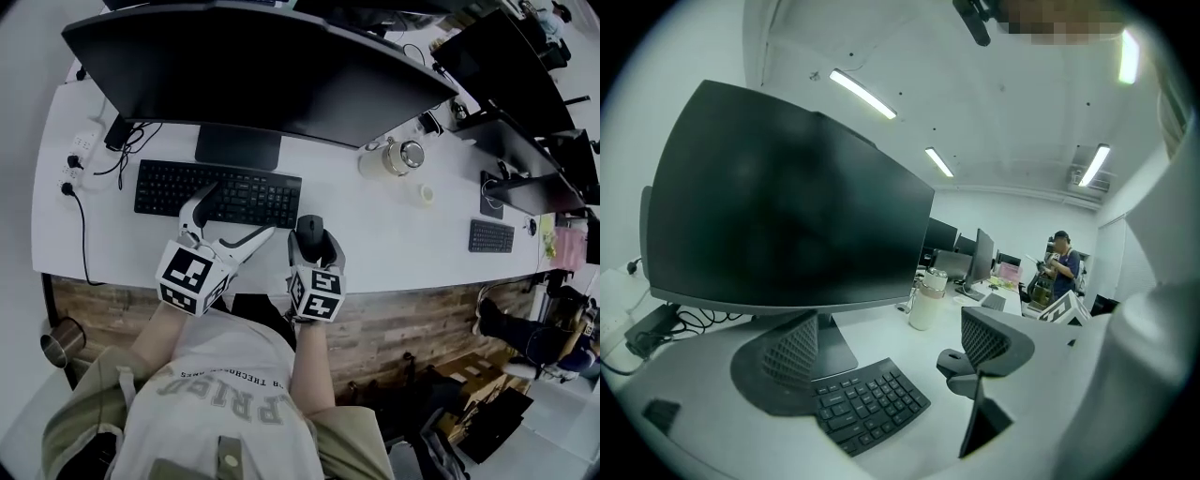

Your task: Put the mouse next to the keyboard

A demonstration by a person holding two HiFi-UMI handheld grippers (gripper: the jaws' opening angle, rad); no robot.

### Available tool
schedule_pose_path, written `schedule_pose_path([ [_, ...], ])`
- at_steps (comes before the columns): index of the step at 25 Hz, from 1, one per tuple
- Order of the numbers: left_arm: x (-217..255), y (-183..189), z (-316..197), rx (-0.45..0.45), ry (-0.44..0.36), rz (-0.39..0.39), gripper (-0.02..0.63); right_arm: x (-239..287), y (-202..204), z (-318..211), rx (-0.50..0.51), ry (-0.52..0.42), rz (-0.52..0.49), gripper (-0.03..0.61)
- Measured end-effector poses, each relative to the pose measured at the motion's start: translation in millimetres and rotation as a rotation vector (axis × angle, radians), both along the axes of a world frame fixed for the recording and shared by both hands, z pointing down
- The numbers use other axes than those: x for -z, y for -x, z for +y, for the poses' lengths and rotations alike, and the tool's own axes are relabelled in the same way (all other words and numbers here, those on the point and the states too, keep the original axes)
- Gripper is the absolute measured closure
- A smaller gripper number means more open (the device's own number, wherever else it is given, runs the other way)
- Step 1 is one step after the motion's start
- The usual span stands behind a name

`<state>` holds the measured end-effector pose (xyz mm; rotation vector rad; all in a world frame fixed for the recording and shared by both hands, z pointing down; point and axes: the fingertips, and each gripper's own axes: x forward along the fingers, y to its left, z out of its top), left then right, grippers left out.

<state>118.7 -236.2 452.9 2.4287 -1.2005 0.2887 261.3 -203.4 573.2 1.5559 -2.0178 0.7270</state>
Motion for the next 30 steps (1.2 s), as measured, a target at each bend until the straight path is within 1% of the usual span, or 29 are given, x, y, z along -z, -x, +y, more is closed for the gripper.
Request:
schedule_pose_path([
  [5,-7,-29,-4,0.066,0.013,-0.007,0.158,-2,-31,-18,0.052,-0.001,-0.008,0.284],
  [9,-10,-46,-7,0.115,0.016,-0.016,0.158,-12,-51,-33,0.074,0.011,-0.015,0.284],
  [14,-13,-60,-10,0.165,0.019,-0.03,0.158,-32,-68,-50,0.06,0.066,-0.033,0.284],
  [21,-23,-69,-11,0.217,0.037,-0.041,0.158,-65,-75,-66,0.047,0.142,-0.058,0.284],
  [30,-28,-74,-17,0.25,0.05,-0.058,0.158,-92,-74,-80,0.045,0.19,-0.007,0.284],
])
